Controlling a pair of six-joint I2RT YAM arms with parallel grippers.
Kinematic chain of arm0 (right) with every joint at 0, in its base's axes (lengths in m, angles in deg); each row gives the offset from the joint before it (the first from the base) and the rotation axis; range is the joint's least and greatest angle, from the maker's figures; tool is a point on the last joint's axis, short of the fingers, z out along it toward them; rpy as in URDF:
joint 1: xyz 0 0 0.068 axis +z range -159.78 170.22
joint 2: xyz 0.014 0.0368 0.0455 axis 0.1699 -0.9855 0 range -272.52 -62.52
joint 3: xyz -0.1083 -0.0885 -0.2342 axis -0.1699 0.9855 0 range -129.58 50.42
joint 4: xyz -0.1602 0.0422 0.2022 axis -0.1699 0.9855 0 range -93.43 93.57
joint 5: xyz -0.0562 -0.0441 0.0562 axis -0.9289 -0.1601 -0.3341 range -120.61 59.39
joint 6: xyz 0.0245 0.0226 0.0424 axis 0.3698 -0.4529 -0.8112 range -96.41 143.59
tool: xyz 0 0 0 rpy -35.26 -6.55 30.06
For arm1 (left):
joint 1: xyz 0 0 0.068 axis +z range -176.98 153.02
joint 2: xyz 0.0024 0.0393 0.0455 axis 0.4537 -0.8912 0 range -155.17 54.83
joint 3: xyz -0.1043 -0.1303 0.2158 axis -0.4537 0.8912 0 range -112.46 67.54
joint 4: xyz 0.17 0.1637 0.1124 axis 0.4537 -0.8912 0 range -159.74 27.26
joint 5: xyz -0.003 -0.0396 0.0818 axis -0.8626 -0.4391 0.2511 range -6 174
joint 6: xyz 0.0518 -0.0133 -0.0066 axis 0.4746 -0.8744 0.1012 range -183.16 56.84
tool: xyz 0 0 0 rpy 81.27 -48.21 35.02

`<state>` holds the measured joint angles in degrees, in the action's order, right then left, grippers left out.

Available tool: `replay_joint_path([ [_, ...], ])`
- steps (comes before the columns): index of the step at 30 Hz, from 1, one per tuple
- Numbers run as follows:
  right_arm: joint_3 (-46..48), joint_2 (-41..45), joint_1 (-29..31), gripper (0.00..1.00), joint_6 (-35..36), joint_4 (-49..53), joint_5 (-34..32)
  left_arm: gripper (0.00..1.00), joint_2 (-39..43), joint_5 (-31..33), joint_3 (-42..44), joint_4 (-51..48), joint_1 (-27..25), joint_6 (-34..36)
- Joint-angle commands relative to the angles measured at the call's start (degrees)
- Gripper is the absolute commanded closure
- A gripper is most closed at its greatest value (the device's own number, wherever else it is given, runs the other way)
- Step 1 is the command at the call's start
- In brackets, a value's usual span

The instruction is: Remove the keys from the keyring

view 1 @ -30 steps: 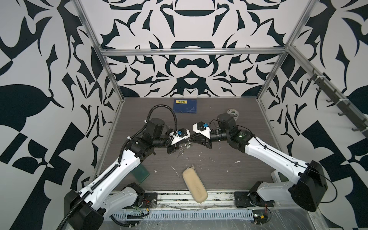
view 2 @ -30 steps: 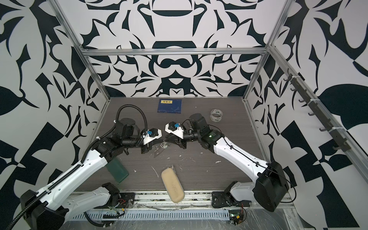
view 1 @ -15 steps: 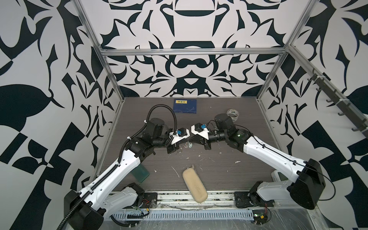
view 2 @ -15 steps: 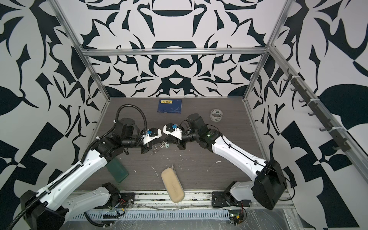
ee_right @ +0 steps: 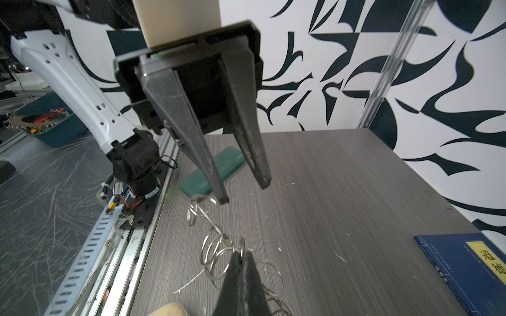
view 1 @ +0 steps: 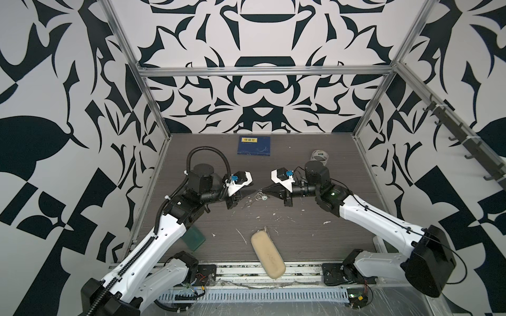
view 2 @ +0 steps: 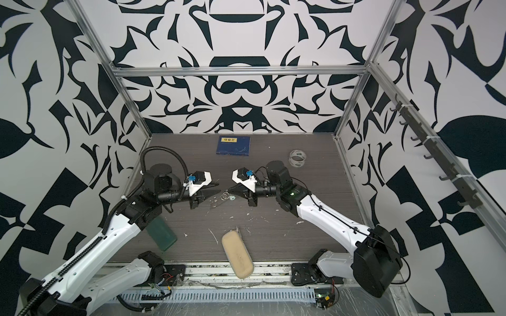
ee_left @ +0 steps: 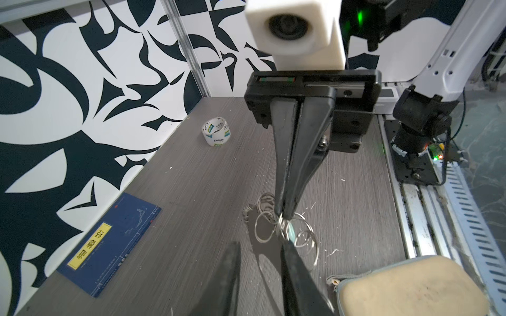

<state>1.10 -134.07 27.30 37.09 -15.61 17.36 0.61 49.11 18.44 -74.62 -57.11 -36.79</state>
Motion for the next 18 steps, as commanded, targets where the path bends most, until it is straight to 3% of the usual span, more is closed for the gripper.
replay_joint_path([
  [1, 1.19, 1.94, -0.3, 1.0, -5.95, -15.16, 2.41, 0.75, 0.09, -3.72, 0.76, 3.19, 0.68, -2.78],
  [18, 5.36, 0.24, -0.52, 1.0, -16.37, -34.05, 2.93, 0.82, -4.06, -7.48, -0.81, 6.95, 0.95, -4.63],
])
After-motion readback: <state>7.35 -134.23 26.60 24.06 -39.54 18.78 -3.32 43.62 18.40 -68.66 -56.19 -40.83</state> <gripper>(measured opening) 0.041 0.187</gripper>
